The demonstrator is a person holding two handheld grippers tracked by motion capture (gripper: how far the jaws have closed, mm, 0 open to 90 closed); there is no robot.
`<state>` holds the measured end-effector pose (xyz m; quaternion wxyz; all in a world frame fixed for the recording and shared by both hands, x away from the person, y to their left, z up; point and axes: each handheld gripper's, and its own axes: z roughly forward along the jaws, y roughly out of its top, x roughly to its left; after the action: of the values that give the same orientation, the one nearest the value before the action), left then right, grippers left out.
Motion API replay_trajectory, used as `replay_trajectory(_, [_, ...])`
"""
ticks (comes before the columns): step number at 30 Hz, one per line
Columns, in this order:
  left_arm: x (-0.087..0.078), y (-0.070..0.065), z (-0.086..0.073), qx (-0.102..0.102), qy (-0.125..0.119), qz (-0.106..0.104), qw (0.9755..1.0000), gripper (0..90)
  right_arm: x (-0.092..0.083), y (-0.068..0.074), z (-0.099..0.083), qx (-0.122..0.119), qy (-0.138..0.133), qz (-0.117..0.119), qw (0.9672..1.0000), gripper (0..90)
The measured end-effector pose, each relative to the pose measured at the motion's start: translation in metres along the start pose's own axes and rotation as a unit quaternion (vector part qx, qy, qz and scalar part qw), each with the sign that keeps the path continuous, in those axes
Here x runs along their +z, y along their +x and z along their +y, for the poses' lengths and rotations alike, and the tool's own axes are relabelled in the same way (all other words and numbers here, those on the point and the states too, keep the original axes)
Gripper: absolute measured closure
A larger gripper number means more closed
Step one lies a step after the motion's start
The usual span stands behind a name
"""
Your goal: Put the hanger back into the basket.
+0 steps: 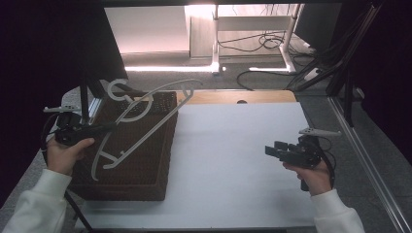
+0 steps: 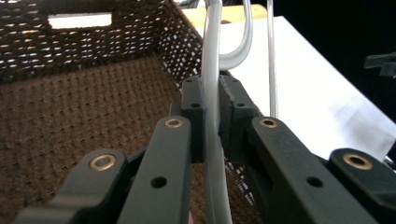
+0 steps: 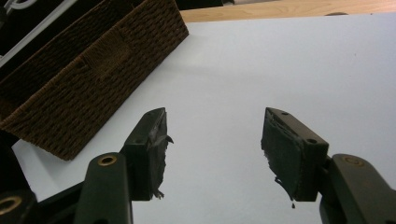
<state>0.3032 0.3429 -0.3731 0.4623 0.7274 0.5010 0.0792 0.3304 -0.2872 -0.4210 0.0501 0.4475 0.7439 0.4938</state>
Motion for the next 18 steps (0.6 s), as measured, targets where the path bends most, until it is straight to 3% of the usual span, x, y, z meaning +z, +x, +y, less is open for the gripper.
replay_trajectory(3, [-0.002,0.008,-0.001,-0.003,0.007,0.014,0.9999,82.2,0.0,-0.001,0.0,0.001,0.0,-0.001,1.0,41.1])
replay_trajectory(11, [-0.019,0.025,-0.005,-0.013,-0.005,0.044,0.9989,82.2,0.001,-0.002,0.0,0.001,0.001,-0.001,1.0,41.1])
replay_trajectory(18, [-0.024,0.039,-0.013,-0.023,-0.006,0.071,0.9972,82.2,0.002,-0.002,-0.001,0.002,0.002,-0.002,1.0,41.0])
